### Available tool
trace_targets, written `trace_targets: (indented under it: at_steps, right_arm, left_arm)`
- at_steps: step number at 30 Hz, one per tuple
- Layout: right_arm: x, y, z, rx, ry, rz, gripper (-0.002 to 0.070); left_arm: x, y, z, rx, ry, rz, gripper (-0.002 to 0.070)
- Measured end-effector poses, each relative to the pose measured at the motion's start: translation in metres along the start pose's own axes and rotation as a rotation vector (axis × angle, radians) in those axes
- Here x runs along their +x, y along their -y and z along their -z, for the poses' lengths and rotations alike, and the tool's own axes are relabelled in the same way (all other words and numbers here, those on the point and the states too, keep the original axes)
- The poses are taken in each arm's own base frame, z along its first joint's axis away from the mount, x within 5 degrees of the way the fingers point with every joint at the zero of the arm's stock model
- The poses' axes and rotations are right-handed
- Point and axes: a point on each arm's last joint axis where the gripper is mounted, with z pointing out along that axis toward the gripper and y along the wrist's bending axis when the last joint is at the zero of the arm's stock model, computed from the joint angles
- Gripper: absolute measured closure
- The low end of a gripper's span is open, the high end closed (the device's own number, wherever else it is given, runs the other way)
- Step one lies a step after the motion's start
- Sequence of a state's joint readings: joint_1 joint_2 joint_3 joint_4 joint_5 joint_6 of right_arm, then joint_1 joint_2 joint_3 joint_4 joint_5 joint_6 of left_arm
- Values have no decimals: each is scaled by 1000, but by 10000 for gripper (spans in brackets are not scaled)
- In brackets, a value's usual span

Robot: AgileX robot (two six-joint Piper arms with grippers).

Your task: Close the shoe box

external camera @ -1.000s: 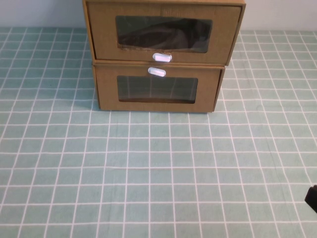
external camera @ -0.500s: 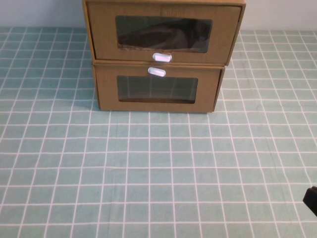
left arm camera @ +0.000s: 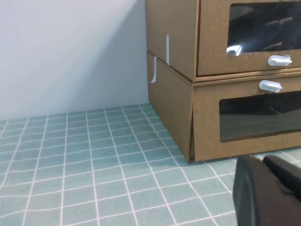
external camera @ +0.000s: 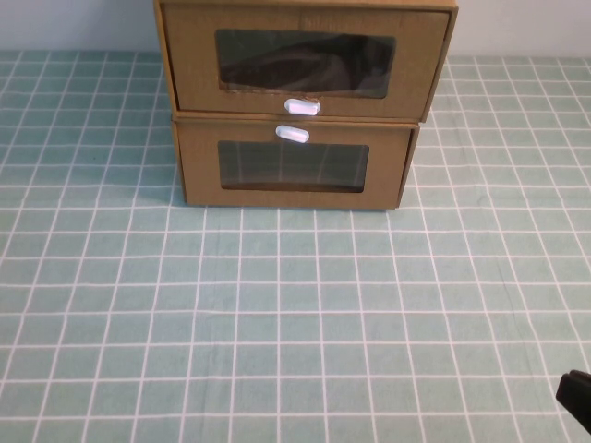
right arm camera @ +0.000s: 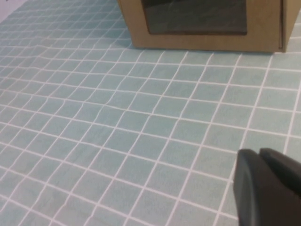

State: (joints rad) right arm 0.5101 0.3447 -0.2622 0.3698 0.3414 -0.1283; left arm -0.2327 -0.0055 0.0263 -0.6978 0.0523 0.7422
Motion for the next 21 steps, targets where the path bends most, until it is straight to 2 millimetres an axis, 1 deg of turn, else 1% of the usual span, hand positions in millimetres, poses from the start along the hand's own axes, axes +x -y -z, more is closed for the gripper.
trace_targets:
  at_steps: [3, 6, 8, 11, 13, 16, 19, 21]
  right_arm:
    - [1, 0, 0, -2, -13, 0, 687]
    - [0, 1, 4, 17, 16, 29, 687]
    - [-1, 5, 8, 68, 67, 55, 687]
    - [1, 18, 12, 206, 200, 49, 687]
    - [11, 29, 13, 310, 271, 36, 687]
    - [33, 41, 13, 430, 311, 14, 687]
    - [46, 46, 16, 491, 348, 10, 687]
    - [49, 46, 17, 510, 374, 19, 687]
  left_arm:
    - [0, 0, 0, 0, 0, 0, 680]
    - [0, 0, 0, 1, -1, 0, 680]
    - [0, 0, 0, 1, -1, 0, 680]
    - [0, 0, 0, 1, -1, 0, 680]
    - [0, 0, 0, 1, -1, 0, 680]
    - [0, 0, 0, 1, -1, 0, 680]
    - [0, 0, 0, 1, -1, 0, 680]
    - [0, 0, 0, 1, -1, 0, 680]
